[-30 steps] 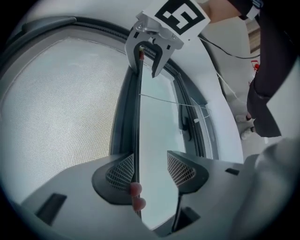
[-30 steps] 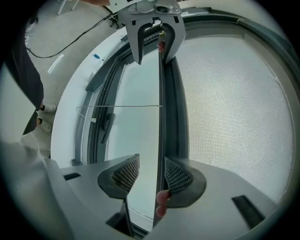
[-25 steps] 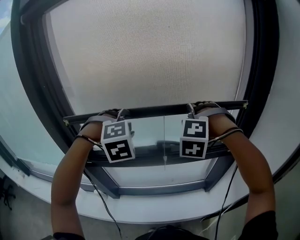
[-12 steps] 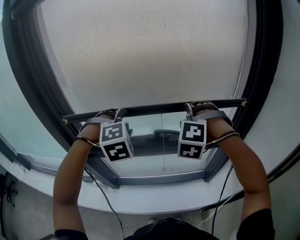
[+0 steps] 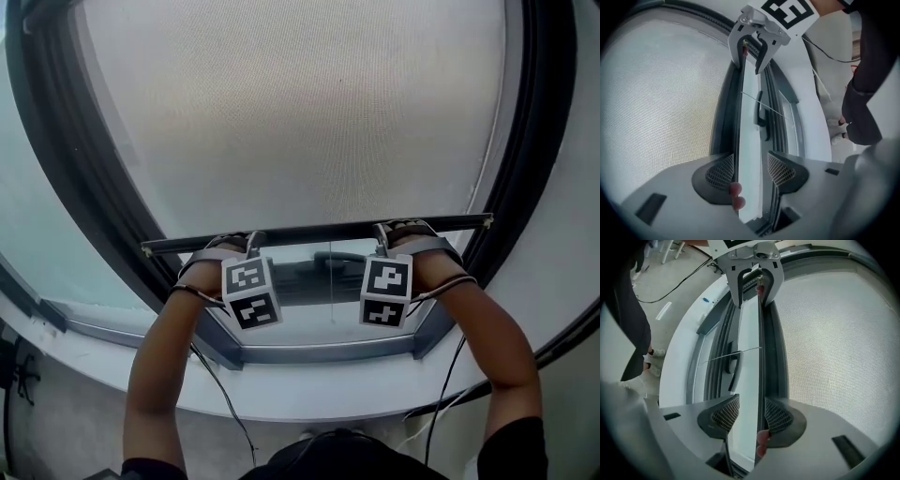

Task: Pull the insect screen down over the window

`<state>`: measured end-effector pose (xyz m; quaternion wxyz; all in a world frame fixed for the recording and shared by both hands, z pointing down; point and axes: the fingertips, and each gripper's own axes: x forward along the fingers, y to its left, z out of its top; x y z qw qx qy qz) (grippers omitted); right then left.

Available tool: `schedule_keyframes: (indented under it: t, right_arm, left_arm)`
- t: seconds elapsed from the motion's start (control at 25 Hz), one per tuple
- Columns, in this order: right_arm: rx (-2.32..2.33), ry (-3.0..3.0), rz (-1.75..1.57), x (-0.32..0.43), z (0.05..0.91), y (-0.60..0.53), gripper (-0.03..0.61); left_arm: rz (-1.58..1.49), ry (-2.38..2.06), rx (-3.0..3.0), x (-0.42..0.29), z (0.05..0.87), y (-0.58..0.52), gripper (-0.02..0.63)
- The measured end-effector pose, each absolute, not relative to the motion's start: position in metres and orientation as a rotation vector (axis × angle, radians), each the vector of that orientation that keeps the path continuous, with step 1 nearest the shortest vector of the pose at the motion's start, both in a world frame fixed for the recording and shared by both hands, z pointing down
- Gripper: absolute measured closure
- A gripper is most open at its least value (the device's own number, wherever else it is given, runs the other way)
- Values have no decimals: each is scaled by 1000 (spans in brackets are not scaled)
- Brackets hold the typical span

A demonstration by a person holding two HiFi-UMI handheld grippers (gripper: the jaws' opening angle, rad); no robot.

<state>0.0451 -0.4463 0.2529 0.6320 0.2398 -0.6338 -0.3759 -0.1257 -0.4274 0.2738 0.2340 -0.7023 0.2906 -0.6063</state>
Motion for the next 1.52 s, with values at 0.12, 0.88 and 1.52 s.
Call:
schedule_keyframes:
  t: [0.12,0.88,1.52]
  right_arm:
    - [535,-1438,-845,45,245,-445,411]
    - [527,-1463,-813,55,393,-443,411]
    - [464,-1453,-771,57,454,-437,410]
  left_arm:
    - [-1667,775,-1975,-126,268,-425,390]
    - [-1754,712,-1960,-118,409,-419,390]
    - [-1799,688,-2014,-115,469,-415,390]
